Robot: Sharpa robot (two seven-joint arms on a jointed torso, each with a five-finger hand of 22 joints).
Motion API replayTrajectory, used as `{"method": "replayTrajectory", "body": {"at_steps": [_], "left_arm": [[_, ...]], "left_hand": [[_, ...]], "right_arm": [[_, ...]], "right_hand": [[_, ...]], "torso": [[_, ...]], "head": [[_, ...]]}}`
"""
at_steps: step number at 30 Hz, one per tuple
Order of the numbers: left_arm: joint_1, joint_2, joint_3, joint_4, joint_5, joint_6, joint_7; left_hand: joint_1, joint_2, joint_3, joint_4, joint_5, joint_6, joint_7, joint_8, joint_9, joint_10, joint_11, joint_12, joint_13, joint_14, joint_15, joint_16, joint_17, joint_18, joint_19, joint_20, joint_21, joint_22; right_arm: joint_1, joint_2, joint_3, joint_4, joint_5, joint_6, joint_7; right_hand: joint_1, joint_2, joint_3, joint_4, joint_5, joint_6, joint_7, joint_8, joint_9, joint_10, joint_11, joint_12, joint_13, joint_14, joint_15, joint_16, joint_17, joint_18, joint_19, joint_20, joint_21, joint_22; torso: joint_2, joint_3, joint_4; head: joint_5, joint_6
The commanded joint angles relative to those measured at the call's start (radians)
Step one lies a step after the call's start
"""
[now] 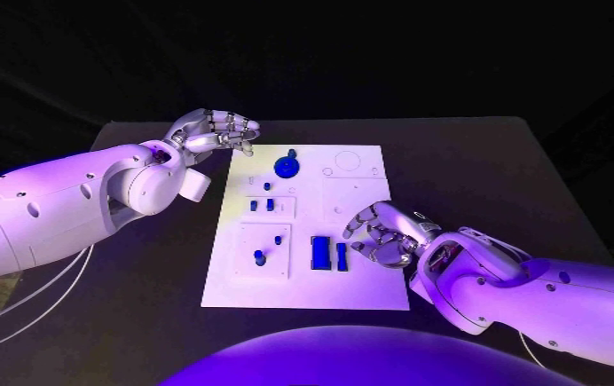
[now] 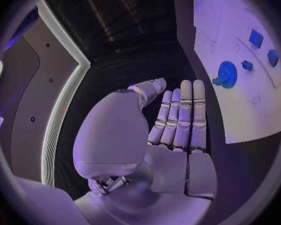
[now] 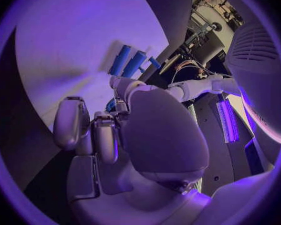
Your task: Assemble the parts on the task board
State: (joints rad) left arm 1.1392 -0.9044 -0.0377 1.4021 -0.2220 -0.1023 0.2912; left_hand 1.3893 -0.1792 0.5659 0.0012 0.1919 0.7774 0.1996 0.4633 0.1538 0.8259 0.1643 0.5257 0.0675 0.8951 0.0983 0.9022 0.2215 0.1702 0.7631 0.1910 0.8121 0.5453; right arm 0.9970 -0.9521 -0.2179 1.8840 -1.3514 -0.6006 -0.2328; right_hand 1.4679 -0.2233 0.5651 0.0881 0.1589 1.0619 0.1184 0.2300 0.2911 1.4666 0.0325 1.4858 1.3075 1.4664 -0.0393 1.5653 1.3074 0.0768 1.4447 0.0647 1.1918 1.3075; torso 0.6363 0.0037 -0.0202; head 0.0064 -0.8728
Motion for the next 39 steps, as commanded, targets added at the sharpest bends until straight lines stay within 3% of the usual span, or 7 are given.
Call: {"method": "replayTrajectory", "body": {"at_steps": [1, 21, 30, 34, 35, 36, 39], "left_arm": [[0.001, 0.001, 0.001, 0.002, -0.004, 0.016, 0.006], [0.001, -0.001, 0.001, 0.002, -0.005, 0.016, 0.005], [0.001, -0.001, 0.001, 0.002, -0.006, 0.016, 0.005], [0.001, 0.0, 0.001, 0.001, -0.005, 0.014, 0.008], [0.001, 0.0, 0.001, 0.001, -0.004, 0.013, 0.01], [0.001, 0.0, 0.001, 0.001, -0.002, 0.012, 0.012], [0.001, 0.003, 0.001, -0.001, 0.012, -0.002, 0.027]], "left_hand": [[0.0, 0.007, 0.001, -0.002, 0.0, 0.003, 0.026, 0.007, -0.001, 0.008, 0.001, -0.006, -0.001, 0.007, -0.003, -0.007, -0.001, 0.01, -0.007, -0.001, 0.007, 0.001], [0.0, 0.007, 0.001, -0.002, 0.0, 0.003, 0.026, 0.007, -0.001, 0.008, 0.001, -0.006, -0.001, 0.007, -0.003, -0.007, -0.001, 0.01, -0.007, -0.001, 0.007, 0.001], [0.0, 0.007, 0.001, -0.002, 0.0, 0.003, 0.026, 0.007, -0.001, 0.008, 0.001, -0.006, -0.001, 0.007, -0.003, -0.007, -0.001, 0.01, -0.007, -0.001, 0.007, 0.001], [0.0, 0.007, 0.001, -0.002, 0.0, 0.003, 0.026, 0.007, -0.001, 0.008, 0.001, -0.006, -0.001, 0.007, -0.003, -0.007, -0.001, 0.01, -0.007, -0.001, 0.007, 0.001], [0.0, 0.007, 0.001, -0.002, 0.0, 0.003, 0.026, 0.007, -0.001, 0.008, 0.001, -0.006, -0.001, 0.007, -0.003, -0.007, -0.001, 0.01, -0.007, -0.001, 0.007, 0.001], [-0.001, 0.006, 0.001, -0.003, -0.001, 0.003, 0.026, 0.007, -0.002, 0.008, 0.001, -0.006, -0.001, 0.007, -0.003, -0.007, -0.001, 0.01, -0.008, -0.001, 0.008, 0.002], [-0.004, 0.004, 0.0, -0.002, -0.001, -0.005, 0.027, 0.003, -0.005, 0.007, 0.002, -0.007, -0.001, 0.008, -0.002, -0.007, -0.001, 0.01, -0.008, 0.0, 0.007, 0.002]], "right_arm": [[-0.004, 0.005, 0.0, -0.002, -0.017, 0.058, 0.006], [-0.009, 0.025, 0.0, -0.021, -0.018, 0.089, -0.014], [-0.01, 0.011, 0.0, -0.013, -0.021, -0.046, 0.058], [-0.006, -0.005, 0.0, -0.008, 0.077, -0.135, 0.22], [-0.004, -0.009, 0.001, -0.008, 0.108, -0.148, 0.265], [-0.001, -0.012, 0.001, -0.009, 0.14, -0.16, 0.308], [0.019, -0.018, 0.005, -0.025, 0.278, -0.183, 0.451]], "right_hand": [[-0.026, 0.002, 0.03, -0.023, -0.004, 0.012, 0.002, -0.003, 0.0, 0.061, 0.003, -0.004, 0.207, 0.103, 0.007, 0.003, 0.259, -0.006, 0.001, 0.007, 0.003, 0.17], [-0.08, 0.015, 0.092, -0.075, -0.005, 0.019, 0.0, 0.004, 0.006, 0.06, 0.001, -0.005, 0.205, 0.104, 0.005, 0.004, 0.26, -0.006, 0.0, 0.006, 0.006, 0.17], [-0.086, 0.012, 0.096, -0.081, -0.005, 0.017, 0.0, 0.004, 0.007, 0.061, 0.001, -0.004, 0.206, 0.104, 0.005, 0.005, 0.261, -0.007, 0.001, 0.005, 0.011, 0.171], [-0.102, 0.003, 0.099, -0.092, -0.007, 0.011, 0.001, 0.002, 0.007, 0.061, 0.002, -0.004, 0.206, 0.104, 0.006, 0.005, 0.263, -0.007, 0.002, 0.006, 0.013, 0.171], [-0.167, -0.073, 0.183, -0.078, 0.395, -0.011, 0.024, -0.011, 0.005, 0.052, 0.017, -0.011, 0.204, 0.104, 0.016, 0.004, 0.261, -0.004, -0.002, -0.014, 0.016, 0.174], [-0.155, -0.037, 0.147, -0.092, 0.327, 0.003, 0.004, 0.004, 0.015, 0.058, 0.003, -0.01, 0.202, 0.102, 0.005, 0.002, 0.255, -0.006, -0.005, 0.001, 0.006, 0.168], [-0.181, -0.02, 0.067, -0.091, 0.216, -0.013, 0.002, 0.006, 0.025, 0.05, 0.004, -0.024, 0.193, 0.098, 0.007, -0.008, 0.237, 0.002, -0.022, 0.008, -0.029, 0.157]], "torso": [[0.0, 0.0001, -0.0005], [-0.001, 0.0001, -0.0007], [-0.002, -0.0004, -0.0012], [-0.003, -0.0004, -0.0024], [-0.004, -0.001, -0.0025], [-0.004, -0.0013, -0.0027], [-0.008, -0.0018, -0.0037]], "head": [[0.002, 0.0], [0.005, 0.0], [0.005, 0.0], [0.003, 0.0], [0.003, 0.0], [0.002, 0.002], [0.001, 0.016]]}}
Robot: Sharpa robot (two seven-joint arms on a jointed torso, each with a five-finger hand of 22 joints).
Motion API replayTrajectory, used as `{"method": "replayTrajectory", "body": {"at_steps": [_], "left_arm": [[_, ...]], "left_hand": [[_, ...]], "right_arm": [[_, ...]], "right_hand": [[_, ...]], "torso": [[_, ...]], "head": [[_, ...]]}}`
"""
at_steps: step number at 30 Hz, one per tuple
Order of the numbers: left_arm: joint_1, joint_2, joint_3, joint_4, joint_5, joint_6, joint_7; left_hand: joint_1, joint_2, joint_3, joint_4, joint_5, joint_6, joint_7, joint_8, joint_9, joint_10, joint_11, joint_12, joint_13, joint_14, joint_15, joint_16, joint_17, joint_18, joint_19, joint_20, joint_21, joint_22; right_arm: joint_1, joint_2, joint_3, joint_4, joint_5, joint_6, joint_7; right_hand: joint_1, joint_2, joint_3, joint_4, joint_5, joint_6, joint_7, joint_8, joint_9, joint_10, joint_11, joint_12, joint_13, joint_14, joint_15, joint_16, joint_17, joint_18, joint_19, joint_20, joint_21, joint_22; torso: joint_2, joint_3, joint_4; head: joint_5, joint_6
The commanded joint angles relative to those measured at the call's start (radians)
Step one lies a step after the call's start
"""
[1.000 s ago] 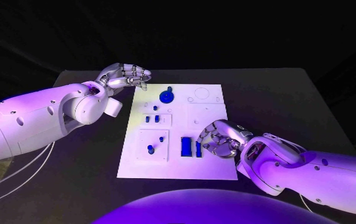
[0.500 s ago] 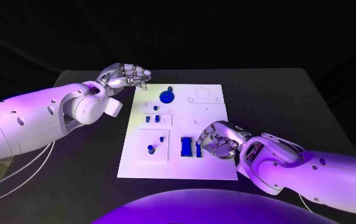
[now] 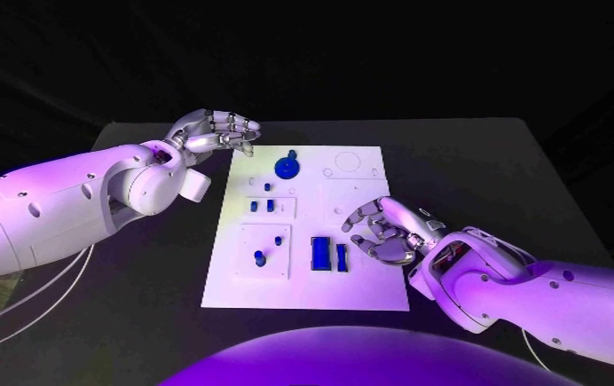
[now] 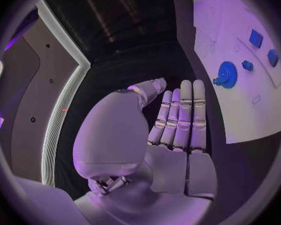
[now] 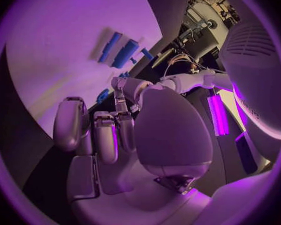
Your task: Assemble the parts on the task board
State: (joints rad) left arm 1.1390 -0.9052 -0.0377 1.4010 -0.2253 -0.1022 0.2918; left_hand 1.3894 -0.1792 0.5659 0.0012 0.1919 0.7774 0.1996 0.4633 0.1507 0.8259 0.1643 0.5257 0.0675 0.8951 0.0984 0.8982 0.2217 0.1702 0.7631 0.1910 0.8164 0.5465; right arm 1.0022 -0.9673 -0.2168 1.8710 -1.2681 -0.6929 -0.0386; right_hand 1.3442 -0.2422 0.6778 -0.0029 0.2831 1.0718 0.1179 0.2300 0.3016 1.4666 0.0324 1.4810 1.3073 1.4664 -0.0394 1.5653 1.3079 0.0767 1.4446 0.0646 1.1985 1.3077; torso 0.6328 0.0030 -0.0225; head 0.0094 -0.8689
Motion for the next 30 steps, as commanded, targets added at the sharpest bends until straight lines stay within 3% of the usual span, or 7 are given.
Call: {"method": "replayTrajectory", "body": {"at_steps": [1, 25, 26, 27, 28, 29, 30], "left_arm": [[0.001, 0.005, 0.001, -0.001, 0.021, -0.007, 0.032], [-0.025, 0.139, 0.0, -0.136, 0.232, -0.225, 0.202], [-0.022, 0.13, -0.001, -0.123, 0.152, -0.162, 0.131], [-0.023, 0.13, -0.001, -0.121, 0.152, -0.164, 0.132], [-0.023, 0.13, 0.0, -0.119, 0.153, -0.168, 0.133], [-0.024, 0.13, 0.0, -0.116, 0.154, -0.174, 0.134], [-0.025, 0.13, 0.001, -0.111, 0.155, -0.182, 0.135]], "left_hand": [[-0.005, 0.004, 0.0, -0.002, -0.001, -0.007, 0.027, 0.002, -0.003, 0.007, 0.002, -0.007, -0.001, 0.008, -0.002, -0.003, -0.001, 0.01, -0.008, 0.0, 0.003, 0.001], [-0.01, -0.026, -0.044, 0.127, -0.136, -0.051, 0.008, 0.012, -0.022, 0.143, 0.012, -0.282, -0.005, -0.044, 0.049, -0.473, -0.083, 0.009, -0.016, 0.083, -0.494, -0.336], [-0.431, 0.179, -0.566, -0.001, -0.192, -0.777, -0.2, -0.463, -0.151, -0.826, -0.164, -0.526, -0.068, -0.895, -0.098, -0.898, -0.222, -0.17, -0.763, -0.191, -0.816, -0.546], [-0.441, 0.179, -0.566, -0.001, -0.192, -0.777, -0.2, -0.463, -0.151, -0.826, -0.164, -0.526, -0.068, -0.895, -0.098, -0.898, -0.222, -0.17, -0.763, -0.191, -0.816, -0.546], [-0.473, 0.179, -0.566, -0.001, -0.192, -0.777, -0.2, -0.463, -0.151, -0.826, -0.164, -0.526, -0.068, -0.895, -0.098, -0.898, -0.222, -0.17, -0.763, -0.191, -0.816, -0.546], [-0.508, 0.179, -0.566, -0.001, -0.192, -0.777, -0.2, -0.463, -0.151, -0.826, -0.164, -0.526, -0.068, -0.895, -0.098, -0.898, -0.222, -0.17, -0.763, -0.191, -0.816, -0.546], [-0.542, 0.179, -0.566, -0.001, -0.192, -0.777, -0.2, -0.463, -0.151, -0.826, -0.164, -0.526, -0.068, -0.895, -0.098, -0.898, -0.222, -0.17, -0.763, -0.191, -0.816, -0.546]], "right_arm": [[0.022, -0.003, 0.005, -0.023, 0.241, -0.09, 0.29], [0.141, 0.223, 0.051, -0.598, 1.068, 0.215, 0.593], [0.141, 0.211, 0.05, -0.571, 0.937, 0.105, 0.534], [0.14, 0.211, 0.051, -0.569, 0.939, 0.103, 0.534], [0.139, 0.21, 0.053, -0.566, 0.943, 0.101, 0.534], [0.137, 0.21, 0.056, -0.561, 0.949, 0.098, 0.535], [0.135, 0.209, 0.06, -0.555, 0.957, 0.094, 0.535]], "right_hand": [[-0.068, -0.002, -0.066, 0.003, 0.068, -0.029, 0.004, 0.005, 0.015, 0.042, 0.006, -0.034, 0.184, 0.094, 0.009, -0.014, 0.223, 0.005, -0.03, 0.01, -0.056, 0.151], [-0.043, 0.037, -0.117, 0.023, -0.129, -0.179, 0.089, -0.017, 0.03, -0.433, 0.115, -1.318, -1.04, -0.403, 0.142, -1.297, -0.874, 0.105, -0.513, 0.146, -1.136, -0.506], [-0.421, 0.242, -0.678, 0.003, -0.283, -1.072, -0.118, -0.23, -0.302, -0.719, -0.032, -1.481, -1.307, -0.665, 0.039, -1.565, -1.308, -0.077, -0.743, -0.065, -1.199, -1.308], [-0.436, 0.242, -0.678, 0.003, -0.283, -1.072, -0.118, -0.23, -0.302, -0.741, -0.032, -1.481, -1.307, -0.688, 0.039, -1.565, -1.308, -0.077, -1.445, -0.065, -1.199, -1.308], [-0.47, 0.242, -0.678, 0.003, -0.283, -1.072, -0.118, -0.23, -0.302, -1.467, -0.032, -1.481, -1.307, -0.716, 0.039, -1.565, -1.308, -0.077, -1.445, -0.065, -1.199, -1.308], [-0.503, 0.242, -0.678, 0.003, -0.283, -1.072, -0.118, -0.23, -0.302, -1.467, -0.032, -1.481, -1.307, -0.744, 0.039, -1.565, -1.308, -0.077, -1.445, -0.065, -1.199, -1.308], [-0.535, 0.242, -0.678, 0.003, -0.283, -1.072, -0.118, -0.23, -0.302, -1.467, -0.032, -1.481, -1.307, -1.466, 0.039, -1.565, -1.308, -0.077, -1.445, -0.065, -1.199, -1.308]], "torso": [[-0.005, -0.0015, -0.0015], [-0.068, -0.0028, -0.0043], [-0.058, -0.0076, -0.0064], [-0.059, -0.0075, -0.0061], [-0.059, -0.0074, -0.0056], [-0.06, -0.0073, -0.0049], [-0.061, -0.0072, -0.0039]], "head": [[-0.003, 0.016], [0.012, 0.169], [0.008, 0.154], [0.008, 0.155], [0.008, 0.157], [0.007, 0.16], [0.007, 0.164]]}}
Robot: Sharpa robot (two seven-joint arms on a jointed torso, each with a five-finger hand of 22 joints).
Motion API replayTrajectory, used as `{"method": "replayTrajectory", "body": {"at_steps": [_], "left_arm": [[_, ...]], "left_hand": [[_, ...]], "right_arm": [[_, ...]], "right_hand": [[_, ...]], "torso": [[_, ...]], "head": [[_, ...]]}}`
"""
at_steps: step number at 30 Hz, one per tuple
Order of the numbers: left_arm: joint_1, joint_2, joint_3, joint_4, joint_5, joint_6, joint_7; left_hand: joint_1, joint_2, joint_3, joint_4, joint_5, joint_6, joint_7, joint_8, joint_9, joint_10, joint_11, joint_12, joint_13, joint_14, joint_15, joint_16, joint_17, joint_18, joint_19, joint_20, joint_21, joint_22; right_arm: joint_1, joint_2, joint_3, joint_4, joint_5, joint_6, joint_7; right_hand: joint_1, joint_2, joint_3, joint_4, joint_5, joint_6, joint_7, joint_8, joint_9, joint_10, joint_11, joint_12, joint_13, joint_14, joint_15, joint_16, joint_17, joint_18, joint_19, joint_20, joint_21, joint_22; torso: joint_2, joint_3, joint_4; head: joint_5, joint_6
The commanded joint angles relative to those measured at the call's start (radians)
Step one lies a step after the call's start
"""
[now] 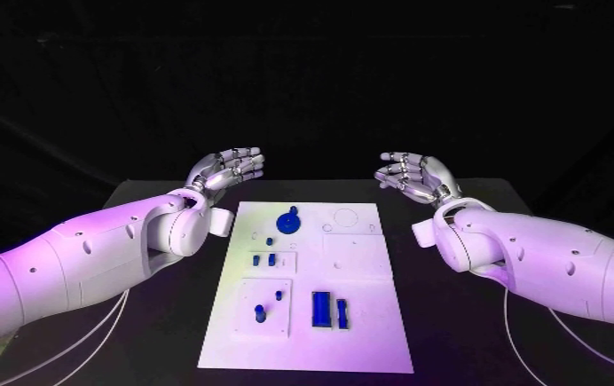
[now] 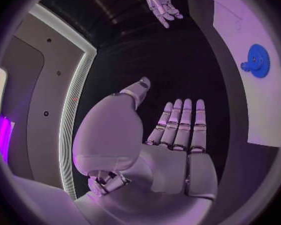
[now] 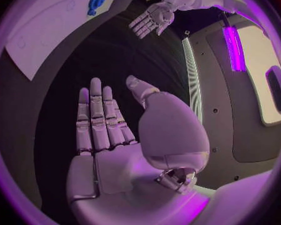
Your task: Assemble the parts on the task board
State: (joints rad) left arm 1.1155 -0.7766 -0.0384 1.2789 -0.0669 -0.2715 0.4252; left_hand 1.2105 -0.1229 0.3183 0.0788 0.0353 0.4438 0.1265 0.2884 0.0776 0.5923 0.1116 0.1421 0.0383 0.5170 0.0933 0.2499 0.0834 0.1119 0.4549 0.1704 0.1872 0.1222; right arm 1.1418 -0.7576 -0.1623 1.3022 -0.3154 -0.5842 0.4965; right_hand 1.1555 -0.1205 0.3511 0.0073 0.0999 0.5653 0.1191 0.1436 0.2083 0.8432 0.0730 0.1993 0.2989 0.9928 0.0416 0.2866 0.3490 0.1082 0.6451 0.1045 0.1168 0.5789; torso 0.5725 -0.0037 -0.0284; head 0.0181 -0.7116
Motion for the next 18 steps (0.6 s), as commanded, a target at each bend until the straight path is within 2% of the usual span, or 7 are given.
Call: {"method": "replayTrajectory", "body": {"at_steps": [1, 3, 4, 5, 12, 15, 18], "left_arm": [[-0.003, 0.001, 0.002, 0.017, -0.002, -0.023, 0.004], [-0.006, 0.001, 0.004, 0.032, 0.002, -0.048, 0.009], [-0.009, 0.0, 0.006, 0.046, 0.005, -0.073, 0.013], [-0.012, 0.0, 0.008, 0.057, 0.008, -0.092, 0.017], [-0.038, -0.002, 0.023, 0.172, 0.037, -0.292, 0.055], [-0.049, -0.002, 0.029, 0.217, 0.048, -0.37, 0.07], [-0.056, -0.003, 0.033, 0.251, 0.057, -0.428, 0.081]], "left_hand": [[-0.397, 0.123, -0.318, -0.079, -0.035, -0.444, -0.126, -0.288, -0.078, -0.592, -0.112, -0.142, -0.038, -0.517, -0.093, -0.25, -0.083, -0.112, -0.455, -0.17, -0.187, -0.122], [-0.45, 0.123, -0.318, -0.079, -0.035, -0.444, -0.126, -0.288, -0.078, -0.592, -0.112, -0.142, -0.038, -0.517, -0.093, -0.25, -0.083, -0.112, -0.455, -0.17, -0.187, -0.122], [-0.491, 0.123, -0.318, -0.079, -0.035, -0.444, -0.126, -0.288, -0.078, -0.592, -0.112, -0.142, -0.038, -0.517, -0.093, -0.25, -0.083, -0.112, -0.455, -0.17, -0.187, -0.122], [-1.211, 0.123, -0.318, -0.079, -0.035, -0.444, -0.126, -0.288, -0.078, -0.592, -0.112, -0.142, -0.038, -0.517, -0.093, -0.25, -0.083, -0.112, -0.455, -0.17, -0.187, -0.122], [-1.211, 0.123, -0.318, -0.079, -0.035, -0.444, -0.126, -0.288, -0.078, -0.592, -0.112, -0.142, -0.038, -0.517, -0.093, -0.25, -0.083, -0.112, -0.455, -0.17, -0.187, -0.122], [-1.211, 0.123, -0.318, -0.079, -0.035, -0.444, -0.126, -0.288, -0.078, -0.592, -0.112, -0.142, -0.038, -0.517, -0.093, -0.25, -0.083, -0.112, -0.455, -0.17, -0.187, -0.122], [-1.211, 0.123, -0.318, -0.079, -0.035, -0.444, -0.126, -0.288, -0.078, -0.592, -0.112, -0.142, -0.038, -0.517, -0.093, -0.25, -0.083, -0.112, -0.455, -0.17, -0.187, -0.122]], "right_arm": [[-0.007, -0.001, 0.011, 0.022, 0.014, -0.021, 0.001], [-0.014, -0.003, 0.024, 0.043, 0.04, -0.035, 0.003], [-0.021, -0.005, 0.036, 0.063, 0.064, -0.048, 0.005], [-0.027, -0.006, 0.046, 0.078, 0.083, -0.058, 0.006], [-0.072, -0.018, 0.128, 0.212, 0.247, -0.148, 0.018], [-0.084, -0.02, 0.148, 0.245, 0.287, -0.17, 0.021], [-0.09, -0.022, 0.16, 0.263, 0.31, -0.183, 0.023]], "right_hand": [[-0.38, 0.121, -0.351, -0.007, -0.1, -0.565, -0.119, -0.144, -0.208, -0.843, -0.073, -0.199, -0.299, -0.993, -0.042, -0.287, -0.349, -0.108, -0.645, -0.104, -0.117, -0.579], [-0.431, 0.121, -0.351, -0.007, -0.1, -0.565, -0.119, -0.144, -0.208, -0.843, -0.073, -0.199, -0.299, -0.993, -0.042, -0.287, -0.349, -0.108, -0.645, -0.104, -0.117, -0.579], [-1.156, 0.121, -0.351, -0.007, -0.1, -0.565, -0.119, -0.144, -0.208, -0.843, -0.073, -0.199, -0.299, -0.993, -0.042, -0.287, -0.349, -0.108, -0.645, -0.104, -0.117, -0.579], [-1.156, 0.121, -0.351, -0.007, -0.1, -0.565, -0.119, -0.144, -0.208, -0.843, -0.073, -0.199, -0.299, -0.993, -0.042, -0.287, -0.349, -0.108, -0.645, -0.104, -0.117, -0.579], [-1.156, 0.121, -0.351, -0.007, -0.1, -0.565, -0.119, -0.144, -0.208, -0.843, -0.073, -0.199, -0.299, -0.993, -0.042, -0.287, -0.349, -0.108, -0.645, -0.104, -0.117, -0.579], [-1.156, 0.121, -0.351, -0.007, -0.1, -0.565, -0.119, -0.144, -0.208, -0.843, -0.073, -0.199, -0.299, -0.993, -0.042, -0.287, -0.349, -0.108, -0.645, -0.104, -0.117, -0.579], [-1.156, 0.121, -0.351, -0.007, -0.1, -0.565, -0.119, -0.144, -0.208, -0.843, -0.073, -0.199, -0.299, -0.993, -0.042, -0.287, -0.349, -0.108, -0.645, -0.104, -0.117, -0.579]], "torso": [[-0.002, -0.0003, 0.0032], [-0.005, 0.0003, 0.0064], [-0.009, 0.0007, 0.0095], [-0.011, 0.0011, 0.0119], [-0.026, 0.0034, 0.0264], [-0.028, 0.0037, 0.0283], [-0.028, 0.0037, 0.0284]], "head": [[-0.003, 0.012], [-0.005, 0.024], [-0.007, 0.037], [-0.008, 0.046], [-0.017, 0.104], [-0.018, 0.111], [-0.018, 0.112]]}}
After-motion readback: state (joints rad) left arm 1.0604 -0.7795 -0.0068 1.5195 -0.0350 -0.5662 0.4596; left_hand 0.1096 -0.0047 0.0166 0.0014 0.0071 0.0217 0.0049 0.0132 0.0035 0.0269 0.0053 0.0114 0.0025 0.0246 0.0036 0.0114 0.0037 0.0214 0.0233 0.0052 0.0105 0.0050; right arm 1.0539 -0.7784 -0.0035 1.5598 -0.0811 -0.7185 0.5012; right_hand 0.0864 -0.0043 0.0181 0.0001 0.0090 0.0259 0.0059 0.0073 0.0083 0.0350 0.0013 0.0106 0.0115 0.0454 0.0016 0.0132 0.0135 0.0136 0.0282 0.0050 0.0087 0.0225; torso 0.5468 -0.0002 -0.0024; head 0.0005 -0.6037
